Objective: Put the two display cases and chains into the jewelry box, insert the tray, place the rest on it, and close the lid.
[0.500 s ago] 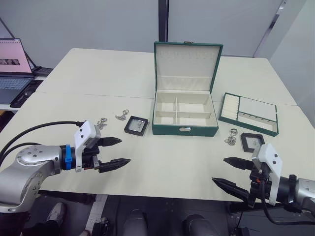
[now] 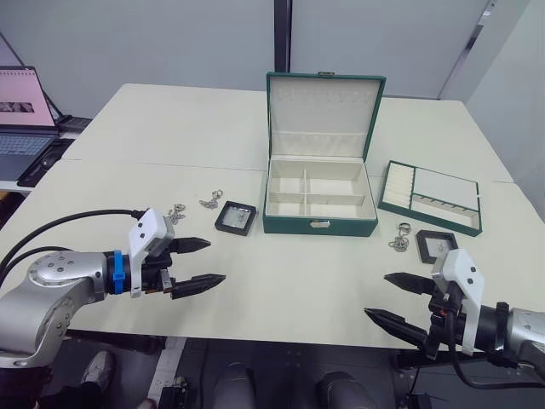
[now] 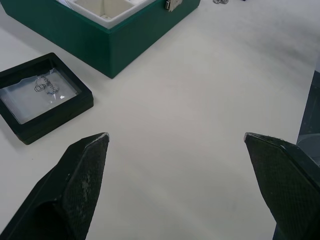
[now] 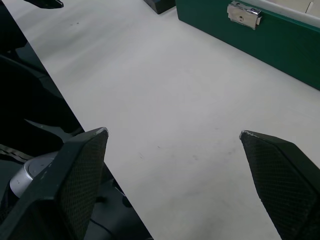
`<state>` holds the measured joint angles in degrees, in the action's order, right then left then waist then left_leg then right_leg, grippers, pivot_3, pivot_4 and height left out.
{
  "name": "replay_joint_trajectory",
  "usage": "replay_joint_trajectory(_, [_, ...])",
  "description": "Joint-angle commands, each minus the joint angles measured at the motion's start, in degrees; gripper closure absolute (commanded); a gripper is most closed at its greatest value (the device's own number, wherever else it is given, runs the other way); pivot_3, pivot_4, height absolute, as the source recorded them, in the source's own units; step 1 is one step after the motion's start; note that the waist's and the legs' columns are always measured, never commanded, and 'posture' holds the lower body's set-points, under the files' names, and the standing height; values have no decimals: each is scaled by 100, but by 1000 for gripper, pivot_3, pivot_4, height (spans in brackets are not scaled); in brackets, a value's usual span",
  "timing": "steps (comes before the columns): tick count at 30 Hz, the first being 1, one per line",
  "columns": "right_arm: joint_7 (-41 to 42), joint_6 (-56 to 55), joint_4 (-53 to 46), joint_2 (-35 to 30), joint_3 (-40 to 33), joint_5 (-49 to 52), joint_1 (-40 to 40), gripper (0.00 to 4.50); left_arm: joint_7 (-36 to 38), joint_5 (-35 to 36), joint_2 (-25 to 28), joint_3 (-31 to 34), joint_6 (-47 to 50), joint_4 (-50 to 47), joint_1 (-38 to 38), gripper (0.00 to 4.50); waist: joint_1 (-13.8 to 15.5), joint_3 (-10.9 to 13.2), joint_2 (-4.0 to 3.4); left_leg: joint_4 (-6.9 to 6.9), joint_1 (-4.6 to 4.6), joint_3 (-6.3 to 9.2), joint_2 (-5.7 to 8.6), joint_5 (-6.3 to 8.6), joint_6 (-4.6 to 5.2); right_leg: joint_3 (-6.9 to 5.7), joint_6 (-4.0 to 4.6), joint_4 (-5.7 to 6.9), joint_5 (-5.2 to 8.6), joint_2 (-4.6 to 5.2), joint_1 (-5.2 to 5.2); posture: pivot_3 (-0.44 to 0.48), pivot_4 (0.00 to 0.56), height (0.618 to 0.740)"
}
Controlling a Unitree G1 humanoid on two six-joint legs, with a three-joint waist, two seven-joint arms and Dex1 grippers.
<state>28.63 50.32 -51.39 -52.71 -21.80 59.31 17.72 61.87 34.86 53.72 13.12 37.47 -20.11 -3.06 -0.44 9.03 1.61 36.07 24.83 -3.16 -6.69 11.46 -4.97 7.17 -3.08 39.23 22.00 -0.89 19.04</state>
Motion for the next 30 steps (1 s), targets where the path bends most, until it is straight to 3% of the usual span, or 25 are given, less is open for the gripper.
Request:
replay_joint_trajectory(1, [-12, -19, -38, -43, -63, 56, -53, 24, 7, 19, 107, 30, 2, -127, -66, 0, 0, 0, 0, 0, 0, 0, 0, 0, 0, 0, 0, 0, 0, 0, 0, 0, 150, 740])
replay_joint_trajectory(18, [-21, -3, -7, -101, 14, -29, -239, 24, -169, -53, 45, 27, 24, -134, -168, 0, 0, 0, 0, 0, 0, 0, 0, 0, 0, 0, 0, 0, 0, 0, 0, 0, 150, 740])
replay_joint_trajectory(30, [-275, -2, -87, -120, 642, 306, -1783, 24, -514, 82, 316, 69, 863, 293, -1033, 0, -4, 1, 0, 0, 1, -1, 0, 0, 0, 2, 0, 2, 0, 0, 4, 0, 150, 740])
